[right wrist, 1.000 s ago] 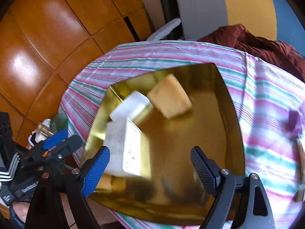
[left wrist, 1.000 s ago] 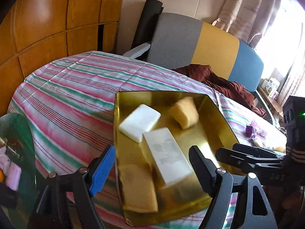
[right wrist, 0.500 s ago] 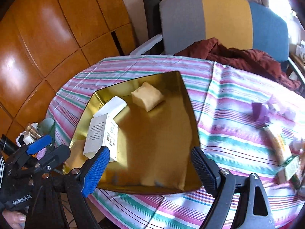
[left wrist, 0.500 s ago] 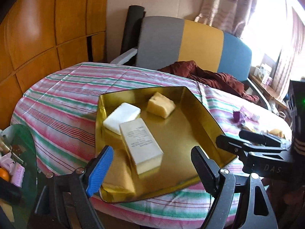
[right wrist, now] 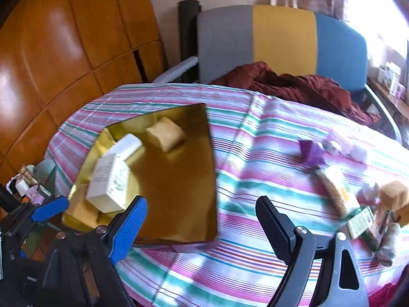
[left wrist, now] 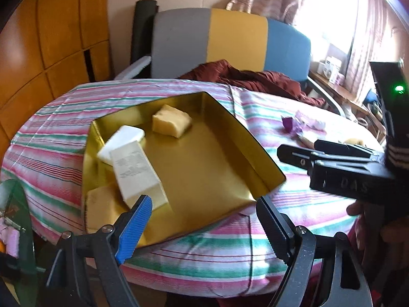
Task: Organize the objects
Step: 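Move both open tools from the tray back to the item pile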
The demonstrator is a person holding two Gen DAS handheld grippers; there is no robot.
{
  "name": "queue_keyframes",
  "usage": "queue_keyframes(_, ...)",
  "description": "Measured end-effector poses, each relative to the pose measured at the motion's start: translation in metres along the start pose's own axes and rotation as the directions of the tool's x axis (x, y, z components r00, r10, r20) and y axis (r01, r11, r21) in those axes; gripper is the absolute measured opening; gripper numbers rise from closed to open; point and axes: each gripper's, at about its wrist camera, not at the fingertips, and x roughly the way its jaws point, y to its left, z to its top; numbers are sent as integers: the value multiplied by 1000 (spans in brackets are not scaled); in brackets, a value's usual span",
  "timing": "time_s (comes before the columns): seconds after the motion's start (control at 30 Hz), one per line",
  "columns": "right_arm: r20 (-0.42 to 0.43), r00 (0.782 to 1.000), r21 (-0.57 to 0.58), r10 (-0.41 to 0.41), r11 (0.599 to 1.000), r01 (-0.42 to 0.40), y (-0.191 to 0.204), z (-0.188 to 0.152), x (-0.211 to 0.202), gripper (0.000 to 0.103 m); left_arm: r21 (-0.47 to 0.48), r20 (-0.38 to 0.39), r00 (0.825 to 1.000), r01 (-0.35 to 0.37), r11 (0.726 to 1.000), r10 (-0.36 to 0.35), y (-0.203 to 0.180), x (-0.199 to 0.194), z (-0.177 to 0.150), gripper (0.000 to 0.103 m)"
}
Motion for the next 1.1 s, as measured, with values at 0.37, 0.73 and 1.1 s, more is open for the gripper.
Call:
queue_keyframes(0.37,-115,985,129,-128,981,143,-83,-17,13,88,42,-41,998,41,998,-39,-20,13,-2,84)
queue_keyframes(0.73,-128,955,225,-268,930,291,-179,7,-1,88,76,-50,996,79,994,-76,-38,22,20,84)
queue_keyframes(1.1,-50,944,252,-326,910,328,-252,25,-4,88,135,-88,982,179,975,-168,-98,59,73,84)
